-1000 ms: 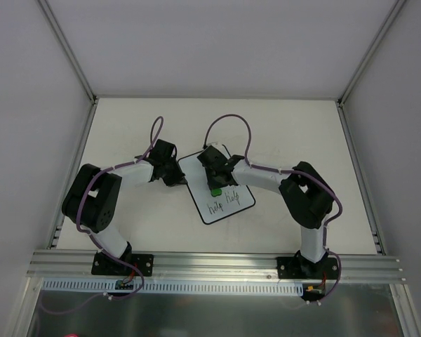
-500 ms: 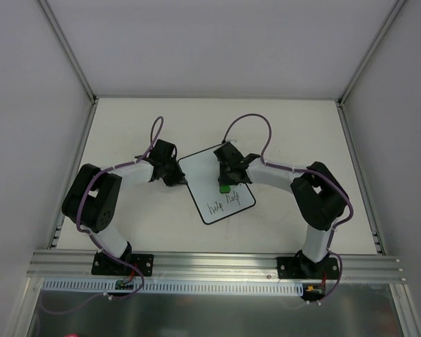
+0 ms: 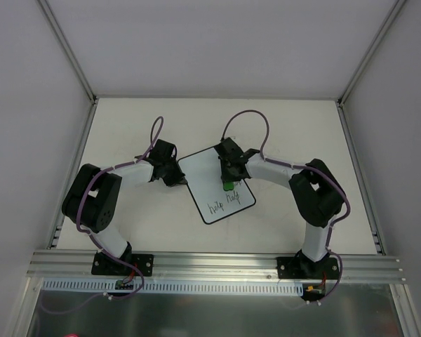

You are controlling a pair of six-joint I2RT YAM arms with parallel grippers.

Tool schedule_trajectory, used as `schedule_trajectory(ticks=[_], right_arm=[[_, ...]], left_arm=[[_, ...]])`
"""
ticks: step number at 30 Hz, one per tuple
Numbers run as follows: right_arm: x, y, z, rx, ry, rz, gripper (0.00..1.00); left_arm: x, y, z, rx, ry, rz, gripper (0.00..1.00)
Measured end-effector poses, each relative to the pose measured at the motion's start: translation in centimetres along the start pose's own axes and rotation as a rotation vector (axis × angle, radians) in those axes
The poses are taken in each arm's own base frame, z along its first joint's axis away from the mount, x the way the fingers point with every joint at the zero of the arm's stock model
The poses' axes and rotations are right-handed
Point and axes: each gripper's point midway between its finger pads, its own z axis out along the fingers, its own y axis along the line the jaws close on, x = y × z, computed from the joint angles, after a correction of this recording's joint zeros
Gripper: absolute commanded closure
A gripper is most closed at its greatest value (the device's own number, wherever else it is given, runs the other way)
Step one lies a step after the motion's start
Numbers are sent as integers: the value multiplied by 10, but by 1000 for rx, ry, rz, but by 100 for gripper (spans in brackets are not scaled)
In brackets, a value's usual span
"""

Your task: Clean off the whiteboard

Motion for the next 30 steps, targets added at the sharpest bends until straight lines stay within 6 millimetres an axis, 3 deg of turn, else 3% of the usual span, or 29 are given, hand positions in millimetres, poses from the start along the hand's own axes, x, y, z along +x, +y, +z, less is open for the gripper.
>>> schedule_trajectory(ticks=[10,19,30], right_arm=[[-22,-3,13,38,-13,-35,100],[-38,-50,17,87,-31,116,100],[-28,-36,13,98,-21,62,100]], left_arm=[[-1,1,0,1,1,-5,100],[-1,1,0,1,1,-6,100],[-1,1,0,1,1,-6,100]])
